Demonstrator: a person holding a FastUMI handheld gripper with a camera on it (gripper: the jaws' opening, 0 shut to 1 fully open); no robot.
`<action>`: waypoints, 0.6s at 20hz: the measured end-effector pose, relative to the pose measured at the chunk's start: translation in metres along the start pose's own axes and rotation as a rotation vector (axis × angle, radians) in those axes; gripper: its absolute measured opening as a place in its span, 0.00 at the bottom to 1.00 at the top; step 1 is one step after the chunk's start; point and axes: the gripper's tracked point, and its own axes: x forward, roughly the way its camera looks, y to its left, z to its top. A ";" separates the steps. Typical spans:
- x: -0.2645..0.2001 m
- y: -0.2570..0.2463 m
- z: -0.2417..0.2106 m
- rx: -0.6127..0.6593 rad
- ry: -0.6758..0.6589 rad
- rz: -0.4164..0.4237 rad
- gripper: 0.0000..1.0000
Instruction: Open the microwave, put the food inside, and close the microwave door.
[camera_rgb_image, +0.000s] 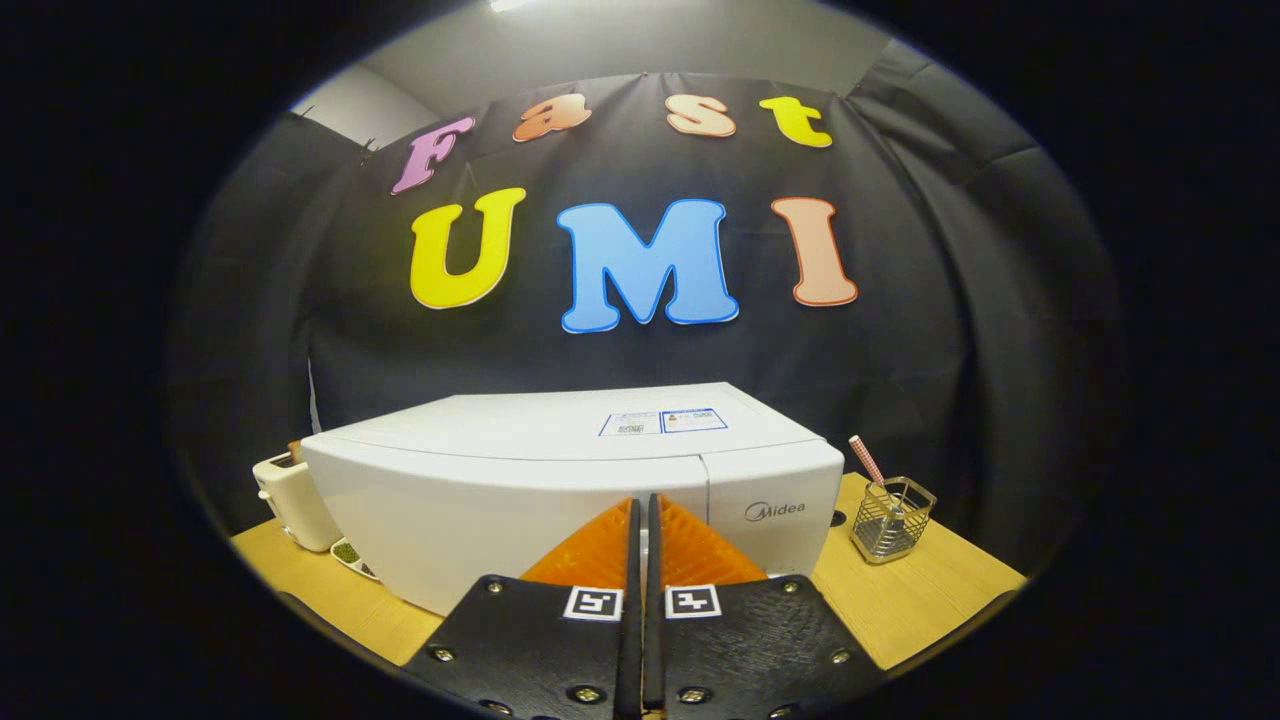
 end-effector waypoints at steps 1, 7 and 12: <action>-0.005 -0.002 0.001 0.021 0.008 0.004 0.01; -0.073 0.003 0.060 0.028 -0.062 0.099 0.57; -0.136 -0.005 0.136 -0.027 -0.149 0.108 0.98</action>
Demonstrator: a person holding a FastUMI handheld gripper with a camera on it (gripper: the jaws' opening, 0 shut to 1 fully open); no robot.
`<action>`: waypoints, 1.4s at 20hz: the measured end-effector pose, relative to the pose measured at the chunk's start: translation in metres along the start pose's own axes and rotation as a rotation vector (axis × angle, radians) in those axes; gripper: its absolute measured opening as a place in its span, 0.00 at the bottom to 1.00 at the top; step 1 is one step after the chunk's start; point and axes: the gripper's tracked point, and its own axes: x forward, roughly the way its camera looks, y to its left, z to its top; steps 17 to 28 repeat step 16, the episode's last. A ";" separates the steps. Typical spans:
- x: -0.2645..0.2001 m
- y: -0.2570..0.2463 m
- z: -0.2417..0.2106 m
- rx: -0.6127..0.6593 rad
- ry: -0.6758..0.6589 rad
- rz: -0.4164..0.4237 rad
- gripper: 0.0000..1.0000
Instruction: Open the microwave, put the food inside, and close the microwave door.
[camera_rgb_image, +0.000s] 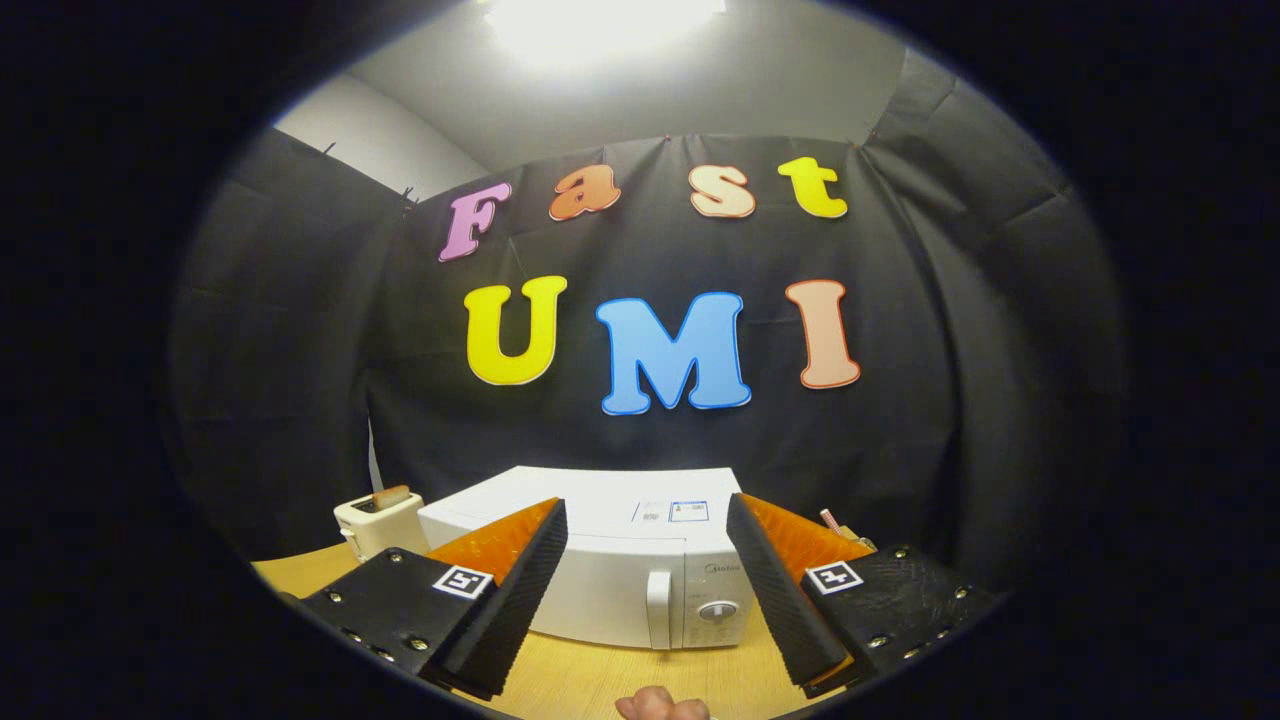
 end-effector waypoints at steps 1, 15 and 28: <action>-0.008 -0.005 0.016 -0.010 -0.015 -0.008 0.98; -0.052 -0.078 0.102 -0.003 -0.093 -0.082 0.98; -0.051 -0.083 0.093 -0.010 -0.084 -0.086 0.98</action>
